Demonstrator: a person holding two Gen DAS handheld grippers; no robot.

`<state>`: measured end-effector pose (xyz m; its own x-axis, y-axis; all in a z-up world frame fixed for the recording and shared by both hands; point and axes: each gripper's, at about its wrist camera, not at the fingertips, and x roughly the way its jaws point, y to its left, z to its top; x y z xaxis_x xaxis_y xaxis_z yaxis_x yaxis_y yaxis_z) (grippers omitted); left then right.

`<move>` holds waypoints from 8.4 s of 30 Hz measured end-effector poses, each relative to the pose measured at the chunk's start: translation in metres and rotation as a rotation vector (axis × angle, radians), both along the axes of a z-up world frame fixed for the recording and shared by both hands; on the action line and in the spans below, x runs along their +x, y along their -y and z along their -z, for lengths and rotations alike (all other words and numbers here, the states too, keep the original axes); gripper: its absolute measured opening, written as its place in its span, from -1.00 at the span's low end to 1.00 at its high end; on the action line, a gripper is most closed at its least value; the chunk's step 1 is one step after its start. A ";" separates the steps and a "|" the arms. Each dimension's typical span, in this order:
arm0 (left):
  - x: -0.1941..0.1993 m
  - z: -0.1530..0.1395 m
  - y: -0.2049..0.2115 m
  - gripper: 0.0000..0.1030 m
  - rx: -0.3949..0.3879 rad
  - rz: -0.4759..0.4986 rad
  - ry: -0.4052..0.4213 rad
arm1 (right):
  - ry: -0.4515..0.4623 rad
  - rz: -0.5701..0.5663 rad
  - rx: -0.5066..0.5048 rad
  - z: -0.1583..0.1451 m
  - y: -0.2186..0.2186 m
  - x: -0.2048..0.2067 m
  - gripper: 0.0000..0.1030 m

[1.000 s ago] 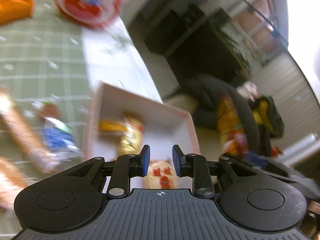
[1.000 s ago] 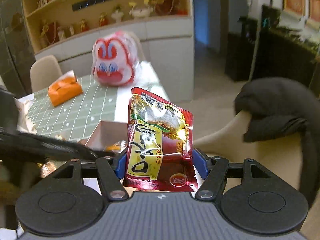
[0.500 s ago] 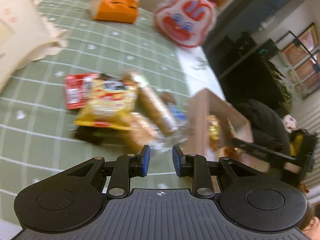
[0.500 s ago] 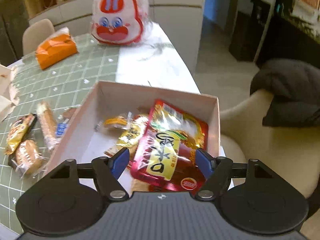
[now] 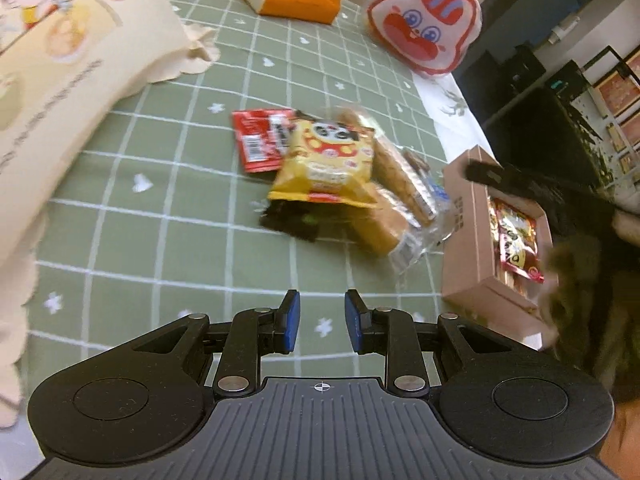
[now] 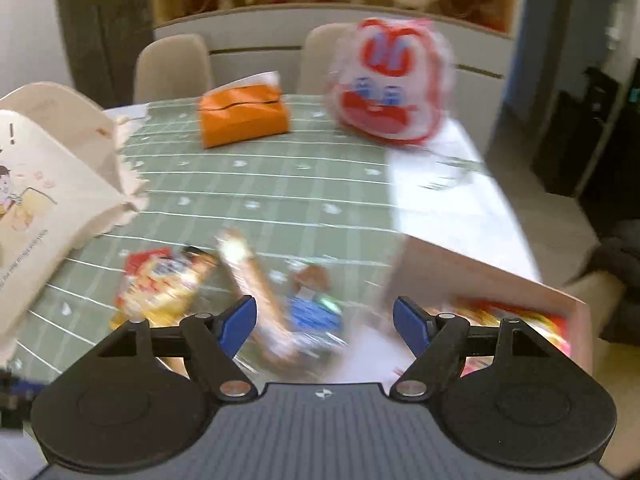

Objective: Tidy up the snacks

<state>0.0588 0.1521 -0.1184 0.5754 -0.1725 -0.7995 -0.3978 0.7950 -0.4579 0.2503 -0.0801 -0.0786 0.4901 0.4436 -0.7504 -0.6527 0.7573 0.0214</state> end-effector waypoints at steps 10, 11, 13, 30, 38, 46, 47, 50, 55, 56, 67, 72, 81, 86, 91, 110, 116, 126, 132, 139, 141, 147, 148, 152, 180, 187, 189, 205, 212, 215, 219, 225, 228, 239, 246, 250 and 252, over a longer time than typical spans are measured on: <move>-0.054 0.008 -0.037 -0.46 -0.038 -0.106 -0.008 | -0.139 -0.161 -0.285 0.062 -0.089 0.038 0.43; -0.057 0.009 -0.039 -0.46 -0.041 -0.119 -0.008 | -0.158 -0.155 -0.287 0.065 -0.089 0.041 0.39; -0.060 0.011 -0.044 -0.46 -0.053 -0.136 -0.008 | -0.179 -0.145 -0.279 0.068 -0.086 0.040 0.27; -0.030 0.007 -0.019 -0.46 -0.087 -0.029 0.036 | -0.337 -0.154 -0.058 0.043 -0.058 -0.048 -0.48; 0.006 -0.003 0.006 -0.45 -0.083 0.092 0.079 | -0.405 -0.159 0.056 0.034 -0.019 -0.094 -0.56; 0.071 0.008 0.040 -0.45 0.093 0.172 0.038 | -0.371 -0.065 0.050 0.039 0.025 -0.129 -0.56; 0.080 0.011 0.044 -0.45 0.129 0.181 0.023 | -0.365 -0.053 0.045 0.039 0.030 -0.131 -0.56; 0.099 0.019 0.052 -0.38 0.212 0.187 -0.012 | -0.332 -0.030 0.027 0.037 0.044 -0.141 -0.49; 0.108 0.020 0.060 -0.37 0.250 0.190 -0.003 | -0.218 0.002 -0.038 0.031 0.062 -0.157 0.03; 0.108 0.020 0.061 -0.36 0.253 0.191 -0.003 | -0.207 0.005 -0.045 0.031 0.065 -0.158 0.04; 0.123 0.019 0.068 -0.28 0.272 0.205 -0.060 | -0.219 -0.026 -0.078 0.044 0.055 -0.156 0.11; 0.126 0.018 0.071 -0.26 0.275 0.186 -0.086 | -0.198 -0.080 -0.093 0.044 0.051 -0.162 0.14; 0.137 0.026 0.079 -0.17 0.292 0.186 -0.124 | -0.201 -0.049 -0.089 0.048 0.068 -0.154 0.15; 0.125 0.024 0.075 -0.32 0.258 0.190 -0.076 | -0.197 -0.021 -0.092 0.051 0.083 -0.151 0.15; 0.077 0.025 0.072 -0.34 0.175 0.219 -0.072 | -0.141 0.004 -0.092 0.054 0.089 -0.144 0.16; -0.042 0.021 0.045 -0.36 0.098 0.225 -0.141 | -0.164 -0.054 -0.048 0.077 0.002 -0.115 0.30; -0.050 0.018 0.040 -0.36 0.086 0.254 -0.142 | -0.111 -0.050 -0.072 0.077 -0.004 -0.121 -0.25; -0.036 0.019 0.054 -0.37 0.045 0.393 -0.125 | -0.136 -0.021 -0.055 0.055 0.022 -0.144 -0.26; -0.018 0.018 0.077 -0.37 0.043 0.501 -0.109 | -0.150 0.084 -0.046 0.044 0.054 -0.146 -0.26; 0.010 -0.028 0.102 -0.38 -0.024 0.601 0.034 | -0.137 0.217 0.061 -0.003 0.115 -0.140 -0.29; 0.024 -0.062 0.103 -0.38 -0.028 0.607 0.131 | -0.069 0.246 0.096 -0.032 0.131 -0.137 -0.29; 0.066 -0.168 0.113 -0.38 0.083 0.587 0.453 | 0.217 0.284 0.200 -0.133 0.165 -0.122 -0.29; 0.072 -0.179 0.117 -0.38 0.105 0.578 0.490 | 0.260 0.282 0.212 -0.148 0.169 -0.117 -0.29; 0.098 -0.204 0.132 -0.38 0.160 0.519 0.607 | 0.367 0.296 0.238 -0.178 0.178 -0.100 -0.29; 0.173 -0.023 0.173 -0.37 0.148 0.374 0.242 | 0.124 0.325 0.219 -0.072 0.238 -0.023 -0.29; 0.115 -0.046 0.137 -0.37 0.132 0.331 0.217 | -0.003 0.293 0.241 -0.037 0.202 0.014 -0.29; 0.096 -0.045 0.122 -0.37 0.154 0.308 0.197 | -0.029 0.281 0.209 -0.023 0.188 0.022 -0.29; 0.001 -0.017 -0.029 -0.37 0.159 -0.136 0.053 | -0.015 0.350 -0.031 0.025 0.148 -0.013 0.12; -0.013 -0.001 -0.035 -0.37 0.099 -0.103 0.047 | 0.137 0.204 -0.031 -0.003 0.088 -0.059 0.42; -0.025 0.000 -0.041 -0.37 0.088 -0.110 0.048 | 0.133 0.115 -0.031 -0.002 0.048 -0.071 0.42; -0.042 -0.001 -0.055 -0.37 0.076 -0.114 0.044 | -0.005 0.004 0.069 -0.005 -0.001 -0.070 0.42; -0.074 0.003 -0.063 -0.37 0.072 -0.075 0.014 | -0.103 -0.049 0.102 0.004 -0.095 -0.050 0.43; -0.086 0.007 -0.067 -0.37 0.066 -0.064 -0.012 | -0.064 -0.109 0.015 0.024 -0.155 -0.046 0.43; -0.074 0.020 -0.085 -0.37 -0.017 -0.058 -0.005 | -0.042 -0.253 -0.159 0.055 -0.156 -0.066 0.35; -0.032 0.015 -0.079 -0.37 -0.031 -0.012 0.048 | -0.058 -0.189 -0.252 0.067 -0.097 -0.082 0.35; 0.002 0.005 -0.085 -0.37 0.008 -0.012 0.096 | -0.084 -0.103 -0.238 0.065 -0.071 -0.085 0.35; 0.027 0.003 -0.085 -0.37 0.058 0.030 0.099 | -0.094 -0.091 -0.209 0.059 -0.059 -0.092 0.35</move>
